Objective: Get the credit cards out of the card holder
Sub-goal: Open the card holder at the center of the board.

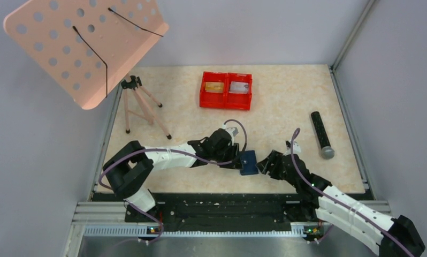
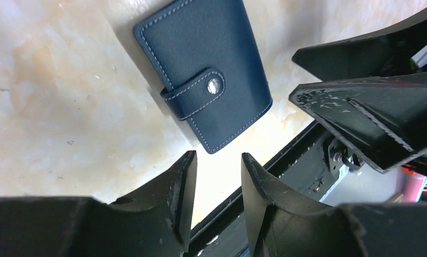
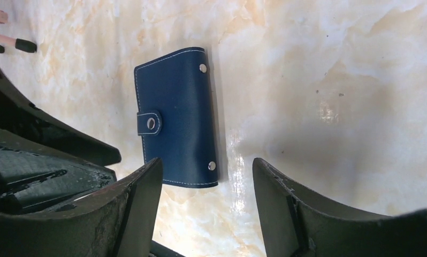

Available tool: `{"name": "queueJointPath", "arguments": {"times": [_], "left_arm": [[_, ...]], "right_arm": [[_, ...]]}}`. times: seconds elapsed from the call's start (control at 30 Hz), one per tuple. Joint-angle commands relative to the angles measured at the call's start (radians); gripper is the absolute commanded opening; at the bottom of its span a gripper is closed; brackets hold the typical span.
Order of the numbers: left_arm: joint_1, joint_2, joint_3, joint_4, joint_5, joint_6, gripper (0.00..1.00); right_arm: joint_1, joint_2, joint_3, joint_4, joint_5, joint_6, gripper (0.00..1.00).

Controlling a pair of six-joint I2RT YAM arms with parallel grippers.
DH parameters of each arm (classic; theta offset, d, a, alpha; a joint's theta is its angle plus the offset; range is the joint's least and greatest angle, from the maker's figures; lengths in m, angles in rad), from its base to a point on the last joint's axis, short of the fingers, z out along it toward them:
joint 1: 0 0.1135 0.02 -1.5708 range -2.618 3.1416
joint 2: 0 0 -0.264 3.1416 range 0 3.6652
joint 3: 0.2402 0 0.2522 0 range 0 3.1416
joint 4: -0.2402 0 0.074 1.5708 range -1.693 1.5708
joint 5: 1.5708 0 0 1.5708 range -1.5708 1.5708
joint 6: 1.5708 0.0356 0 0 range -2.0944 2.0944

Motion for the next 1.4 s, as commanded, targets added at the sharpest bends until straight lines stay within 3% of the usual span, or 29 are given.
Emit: {"name": "queueJointPath", "arguments": {"times": [0.0,0.33,0.77,0.87,1.1,1.23,1.37], "left_arm": [[0.002,-0.005,0.061,-0.046,-0.069,-0.012,0.42],[0.002,0.088,0.089,-0.012,0.001,-0.016,0.38],[0.000,0.141,0.046,0.088,0.068,-0.068,0.29],[0.001,0.139,0.040,0.096,0.073,-0.076,0.28],[0.001,0.099,0.022,0.104,0.066,-0.091,0.28],[0.000,0.062,0.044,0.043,0.036,-0.078,0.31],[0.000,0.010,0.121,-0.138,-0.050,-0.042,0.37]], "right_arm": [[-0.093,0.111,0.029,0.183,-0.200,-0.055,0.61],[-0.103,0.306,0.010,0.388,-0.288,-0.031,0.57],[-0.104,0.322,-0.087,0.625,-0.343,0.089,0.56],[-0.105,0.315,-0.111,0.665,-0.354,0.116,0.47],[-0.107,0.225,-0.111,0.583,-0.341,0.098,0.01],[-0.107,0.141,-0.094,0.488,-0.351,0.067,0.00],[-0.107,0.066,-0.060,0.359,-0.351,0.038,0.00]]}}
